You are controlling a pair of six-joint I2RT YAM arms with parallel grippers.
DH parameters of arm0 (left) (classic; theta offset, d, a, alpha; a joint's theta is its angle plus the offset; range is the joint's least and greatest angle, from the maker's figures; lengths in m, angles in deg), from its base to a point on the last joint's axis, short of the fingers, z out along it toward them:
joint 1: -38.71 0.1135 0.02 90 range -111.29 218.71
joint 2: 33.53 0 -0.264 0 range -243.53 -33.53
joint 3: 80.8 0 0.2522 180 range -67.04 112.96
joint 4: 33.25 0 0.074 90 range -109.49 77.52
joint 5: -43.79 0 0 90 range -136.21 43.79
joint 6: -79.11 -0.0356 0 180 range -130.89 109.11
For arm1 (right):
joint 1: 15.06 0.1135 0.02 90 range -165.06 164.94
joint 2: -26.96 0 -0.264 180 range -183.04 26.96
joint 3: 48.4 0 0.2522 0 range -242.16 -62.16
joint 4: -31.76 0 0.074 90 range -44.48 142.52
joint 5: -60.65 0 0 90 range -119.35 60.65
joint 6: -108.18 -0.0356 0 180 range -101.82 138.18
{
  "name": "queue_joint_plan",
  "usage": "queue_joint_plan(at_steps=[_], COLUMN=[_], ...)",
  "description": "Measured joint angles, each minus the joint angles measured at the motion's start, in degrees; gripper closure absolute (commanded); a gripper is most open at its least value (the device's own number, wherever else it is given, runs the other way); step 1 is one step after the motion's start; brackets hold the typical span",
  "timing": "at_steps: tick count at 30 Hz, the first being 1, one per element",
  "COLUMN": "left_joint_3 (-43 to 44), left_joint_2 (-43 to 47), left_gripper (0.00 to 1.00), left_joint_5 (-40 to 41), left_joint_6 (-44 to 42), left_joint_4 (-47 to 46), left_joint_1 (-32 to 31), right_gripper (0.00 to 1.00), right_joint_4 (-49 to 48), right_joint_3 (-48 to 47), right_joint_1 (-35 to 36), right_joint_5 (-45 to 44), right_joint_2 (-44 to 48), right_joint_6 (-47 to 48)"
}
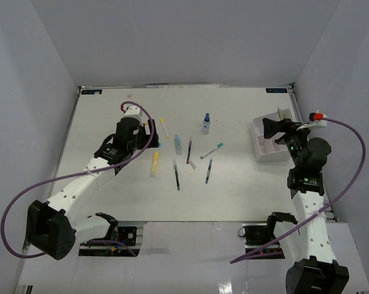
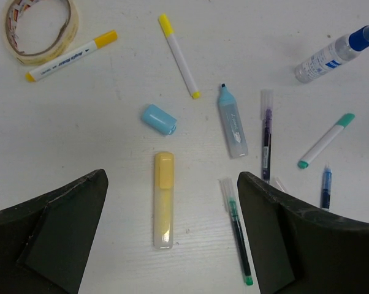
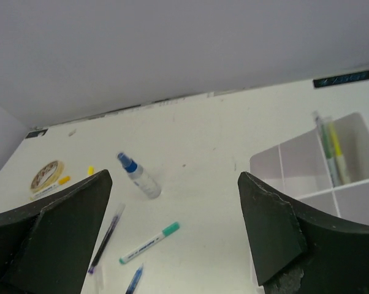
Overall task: Sort the stationery into containers
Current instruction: Pick up the pen from the center of the board.
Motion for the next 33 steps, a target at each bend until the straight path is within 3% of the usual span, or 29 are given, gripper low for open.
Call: queue_joint_plan(at_steps=[10, 19, 27, 33], left_joint_3=[0.2, 7.0, 10.7, 10.7], left_joint_2=[-4.5, -20.5, -32.7, -33.8], left_gripper=[0.02, 0.02, 0.02, 0.02], left_joint_5=[0.4, -4.5, -9.0, -11.3], left_joint_6=[0.7, -1.6, -5.4, -7.8], left_joint_4=[2.8, 2.8, -0.4, -2.7], left_joint_1=[1.0, 16.2, 21.1, 22.6], right_gripper=[0.06, 0.05, 0.05, 0.04], right_joint_4=[-0.3, -1.3, -1.2, -1.2], right_joint_3=[9.6, 13.4, 13.7, 13.7], right_joint_1=[5.3, 11.4, 14.5, 15.6], right_joint_5=[3.4, 4.2, 3.3, 2.8], right_joint_2=[2.8, 5.5, 7.7, 8.5], right_joint_6=[-3.1, 0.5, 3.0, 3.9])
